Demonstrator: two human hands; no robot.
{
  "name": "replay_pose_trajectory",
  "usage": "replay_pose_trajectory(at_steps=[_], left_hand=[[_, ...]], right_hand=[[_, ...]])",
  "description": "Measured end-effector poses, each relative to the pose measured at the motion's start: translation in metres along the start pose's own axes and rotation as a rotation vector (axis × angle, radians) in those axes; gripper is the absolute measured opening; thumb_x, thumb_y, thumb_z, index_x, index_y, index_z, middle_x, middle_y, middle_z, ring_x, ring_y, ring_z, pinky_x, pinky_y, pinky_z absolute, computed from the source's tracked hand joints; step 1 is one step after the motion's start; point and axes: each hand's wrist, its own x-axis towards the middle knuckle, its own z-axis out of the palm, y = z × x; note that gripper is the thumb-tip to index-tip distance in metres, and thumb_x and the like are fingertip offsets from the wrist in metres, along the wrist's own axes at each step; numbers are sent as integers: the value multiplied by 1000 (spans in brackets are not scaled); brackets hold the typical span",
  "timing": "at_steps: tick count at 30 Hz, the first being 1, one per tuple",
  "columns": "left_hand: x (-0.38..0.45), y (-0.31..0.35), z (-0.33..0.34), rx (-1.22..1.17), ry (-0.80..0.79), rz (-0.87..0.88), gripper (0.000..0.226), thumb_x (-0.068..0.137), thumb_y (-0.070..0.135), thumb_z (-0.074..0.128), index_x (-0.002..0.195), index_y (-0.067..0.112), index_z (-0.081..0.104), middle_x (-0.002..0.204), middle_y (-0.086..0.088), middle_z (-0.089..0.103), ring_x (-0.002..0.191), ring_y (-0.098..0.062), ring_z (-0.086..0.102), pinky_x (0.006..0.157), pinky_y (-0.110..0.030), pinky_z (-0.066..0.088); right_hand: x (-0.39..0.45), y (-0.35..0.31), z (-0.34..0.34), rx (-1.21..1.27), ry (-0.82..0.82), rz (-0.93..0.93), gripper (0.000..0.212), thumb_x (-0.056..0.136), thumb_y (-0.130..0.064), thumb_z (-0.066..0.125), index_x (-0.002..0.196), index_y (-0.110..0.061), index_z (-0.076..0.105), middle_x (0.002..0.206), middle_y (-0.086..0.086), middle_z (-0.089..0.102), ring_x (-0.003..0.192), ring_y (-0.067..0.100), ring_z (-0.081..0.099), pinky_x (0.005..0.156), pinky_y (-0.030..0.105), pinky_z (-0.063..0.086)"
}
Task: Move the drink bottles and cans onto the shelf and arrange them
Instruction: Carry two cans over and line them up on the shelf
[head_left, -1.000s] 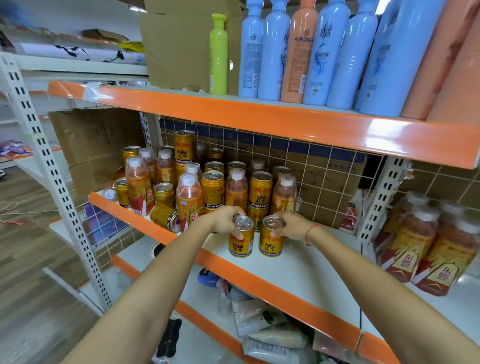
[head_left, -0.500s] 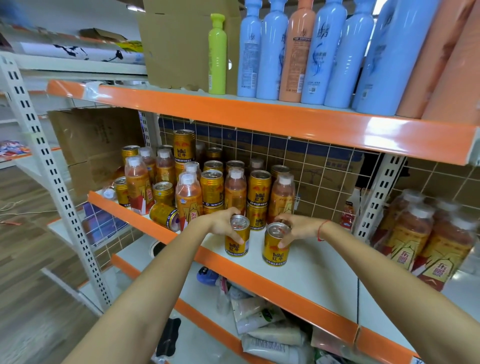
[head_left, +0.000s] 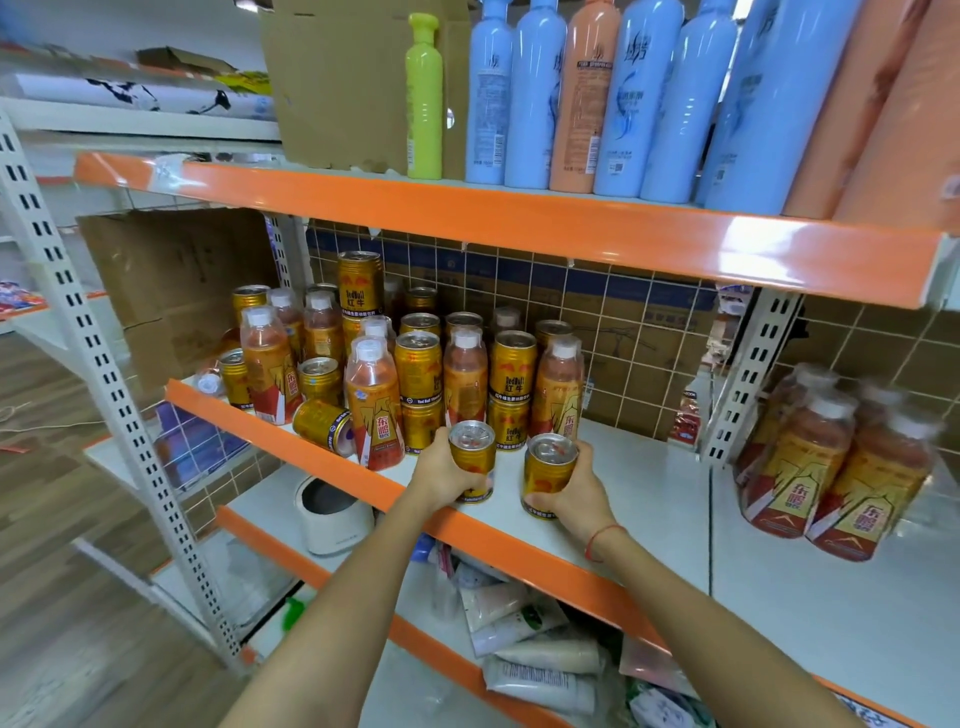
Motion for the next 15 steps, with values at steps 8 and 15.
replay_pose_trajectory(at_steps=[8,15], left_hand=[[-4,5,5,-31,23,31,80,62,15,88,128,12,43,119,-4,58,109,-21,56,90,-30,46],[-12,34,21,-19,-29,66,79,66,20,86,130,11,41,125,-6,57,115,-24,53,87,-26,41]], right_hand=[[-7,-7,-14,-19,72,13,83,64,-14,84,125,-21,29,121,5,54,98,18,53,83,28,46],[-21,-18,-61,-32,195,-12,80,64,-9,84,127,-14,35,121,7,55,105,20,54,86,27,43]])
